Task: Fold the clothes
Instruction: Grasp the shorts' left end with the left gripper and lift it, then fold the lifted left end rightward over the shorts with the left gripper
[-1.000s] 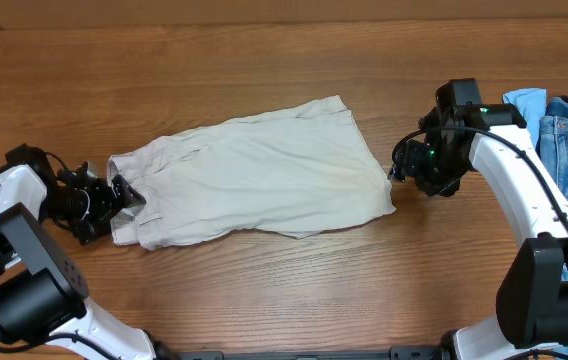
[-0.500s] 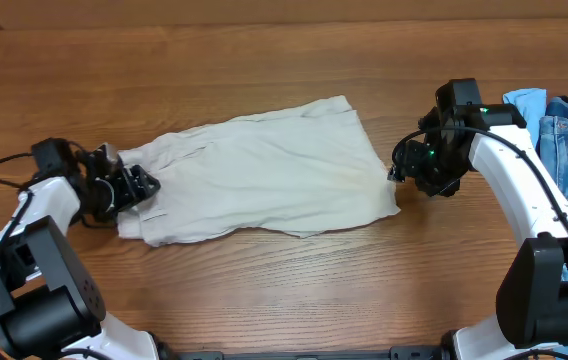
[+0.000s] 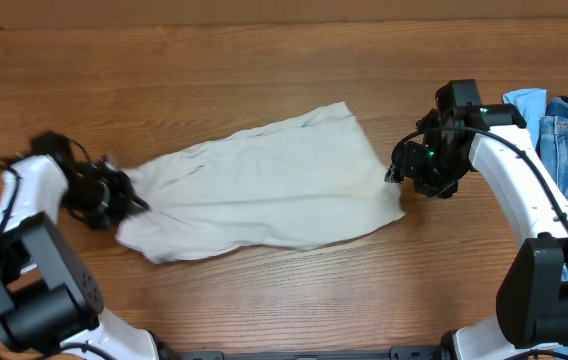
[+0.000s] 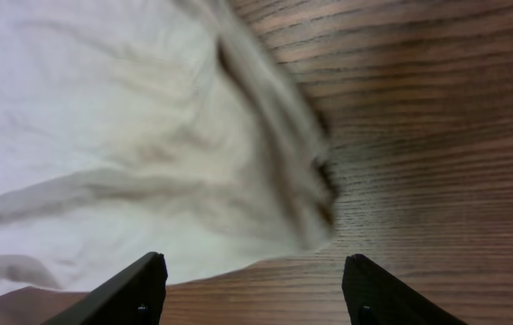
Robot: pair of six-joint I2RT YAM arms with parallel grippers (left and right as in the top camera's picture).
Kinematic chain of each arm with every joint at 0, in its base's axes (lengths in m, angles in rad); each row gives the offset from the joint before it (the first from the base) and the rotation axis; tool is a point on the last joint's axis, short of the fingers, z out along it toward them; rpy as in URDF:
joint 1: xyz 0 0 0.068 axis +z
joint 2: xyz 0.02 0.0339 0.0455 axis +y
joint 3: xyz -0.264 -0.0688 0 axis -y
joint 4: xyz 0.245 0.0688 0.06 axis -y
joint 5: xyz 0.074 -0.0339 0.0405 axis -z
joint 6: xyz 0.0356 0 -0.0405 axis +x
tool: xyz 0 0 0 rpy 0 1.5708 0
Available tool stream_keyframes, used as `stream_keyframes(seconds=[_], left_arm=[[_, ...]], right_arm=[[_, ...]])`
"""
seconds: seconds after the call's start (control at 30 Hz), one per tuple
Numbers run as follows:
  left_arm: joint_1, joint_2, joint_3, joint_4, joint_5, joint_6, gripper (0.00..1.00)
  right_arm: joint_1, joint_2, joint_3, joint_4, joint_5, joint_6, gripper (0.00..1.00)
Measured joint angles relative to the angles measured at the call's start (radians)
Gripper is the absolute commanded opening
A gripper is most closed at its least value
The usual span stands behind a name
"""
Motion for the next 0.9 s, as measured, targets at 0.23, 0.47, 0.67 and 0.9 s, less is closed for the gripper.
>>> stream_keyframes(seconds=[0.23, 0.47, 0.67, 0.9], left_arm=[[-0.023, -0.116, 0.534, -0.322, -0.237, 0.011, 0.04], [-0.31, -0.124, 0.665, -0.376, -0.428, 0.032, 0.04], [-0.614, -0.018, 0.671, -0.378, -0.597, -0.036, 0.04], [-0.798, 0.214, 0.671, -0.364, -0.658, -0.245, 0.27]], right_arm=[[0.0, 0.0, 0.0, -0.001, -0.003, 0.0, 0.67], [0.0, 0.0, 0.0, 0.0, -0.004, 0.0, 0.67], [0.0, 0.0, 0.0, -0.001, -0.003, 0.0, 0.68], [0.0, 0.0, 0.0, -0.006, -0.003, 0.0, 0.68]])
